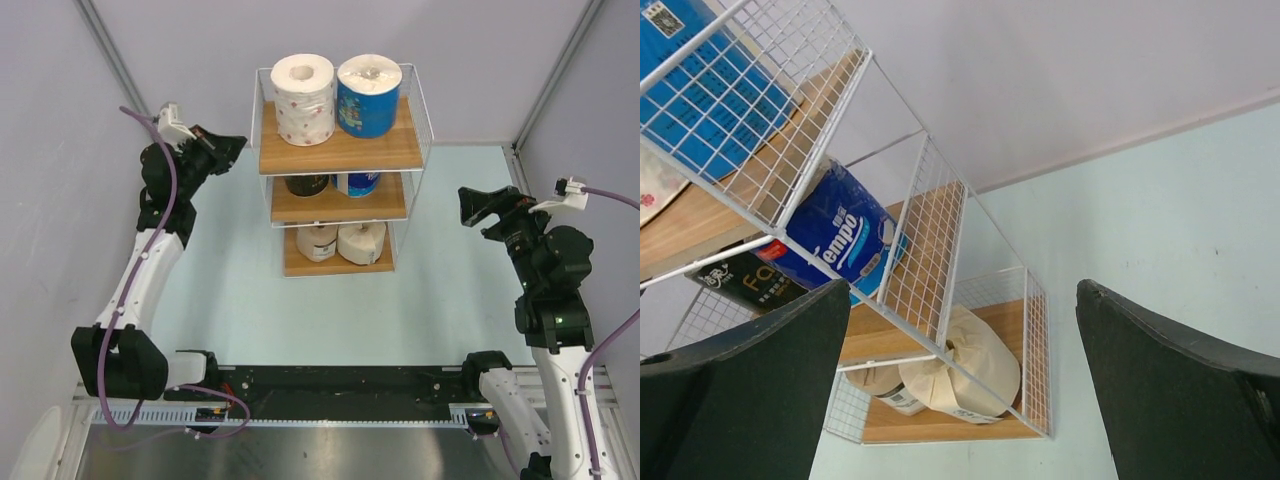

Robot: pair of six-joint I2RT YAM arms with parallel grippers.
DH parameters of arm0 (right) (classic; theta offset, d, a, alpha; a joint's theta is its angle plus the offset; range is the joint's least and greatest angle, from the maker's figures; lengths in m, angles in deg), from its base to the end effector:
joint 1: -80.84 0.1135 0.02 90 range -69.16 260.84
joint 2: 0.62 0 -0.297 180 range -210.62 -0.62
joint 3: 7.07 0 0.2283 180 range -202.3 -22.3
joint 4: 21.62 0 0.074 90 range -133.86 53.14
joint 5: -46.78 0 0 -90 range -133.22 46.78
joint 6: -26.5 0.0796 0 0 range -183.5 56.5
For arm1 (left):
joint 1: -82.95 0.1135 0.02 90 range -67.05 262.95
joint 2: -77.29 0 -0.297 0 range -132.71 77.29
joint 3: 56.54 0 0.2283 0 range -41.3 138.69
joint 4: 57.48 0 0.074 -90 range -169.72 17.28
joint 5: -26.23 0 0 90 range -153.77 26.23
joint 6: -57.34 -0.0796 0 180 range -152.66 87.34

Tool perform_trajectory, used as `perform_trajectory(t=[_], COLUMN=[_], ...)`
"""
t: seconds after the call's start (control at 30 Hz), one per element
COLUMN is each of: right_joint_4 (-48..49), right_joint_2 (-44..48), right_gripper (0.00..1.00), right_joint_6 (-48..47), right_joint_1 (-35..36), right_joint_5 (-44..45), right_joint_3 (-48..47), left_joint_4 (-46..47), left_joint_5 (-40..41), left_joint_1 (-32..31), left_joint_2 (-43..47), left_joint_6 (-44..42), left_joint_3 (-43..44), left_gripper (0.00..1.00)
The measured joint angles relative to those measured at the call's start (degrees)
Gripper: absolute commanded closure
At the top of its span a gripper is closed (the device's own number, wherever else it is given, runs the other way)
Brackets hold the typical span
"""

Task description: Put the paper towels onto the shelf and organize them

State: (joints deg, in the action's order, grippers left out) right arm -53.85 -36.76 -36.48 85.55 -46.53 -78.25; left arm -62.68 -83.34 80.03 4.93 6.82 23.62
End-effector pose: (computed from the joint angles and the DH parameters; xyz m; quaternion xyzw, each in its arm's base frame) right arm 0.1196 0.0145 0.4273 0.1128 0.6803 0.2171 0.6909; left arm 0.3033 -0.0422 0.4343 -0.0969 0.6850 -0.3671 0.6218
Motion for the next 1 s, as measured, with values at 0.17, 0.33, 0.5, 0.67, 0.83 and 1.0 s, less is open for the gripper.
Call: perform_trajectory(t=[0.17,0.33,0.5,0.67,0.83,1.0], right_joint_4=[-0.59,-1.57,-2.03,-2.03,-2.05,-2.16], right_joint_2=[-0.98,-1.77,-1.79,-1.77,-1.75,-1.68], right_gripper=[0.00,0.00,0.00,0.00,0.00,0.00], right_joint_6=[0.35,0.44,0.61,0.63,0.66,0.63], right_joint_1=[-0.48,-0.63,-0.87,-0.94,-0.98,-1.05], right_joint_5=[-0.90,-1.40,-1.68,-1.73,-1.95,-2.14], right_joint_3=[0.00,0.00,0.00,0.00,0.00,0.00], left_joint_4=[0.13,-1.46,-3.08,-4.24,-4.42,-4.39], left_joint_5=[-5.01,-5.64,-5.03,-3.48,-1.03,0.22], left_joint_1=[-0.39,-3.23,-6.97,-7.80,-7.82,-7.82], left_joint_2=[-0.74,-0.74,-0.76,-0.79,-1.05,-3.30], left_joint_6=[0.02,-2.10,-4.31,-5.49,-6.10,-6.54], left_joint_3=[1.68,3.69,4.20,4.20,4.20,4.20], left_gripper=[1.00,1.00,1.00,1.00,1.00,1.00])
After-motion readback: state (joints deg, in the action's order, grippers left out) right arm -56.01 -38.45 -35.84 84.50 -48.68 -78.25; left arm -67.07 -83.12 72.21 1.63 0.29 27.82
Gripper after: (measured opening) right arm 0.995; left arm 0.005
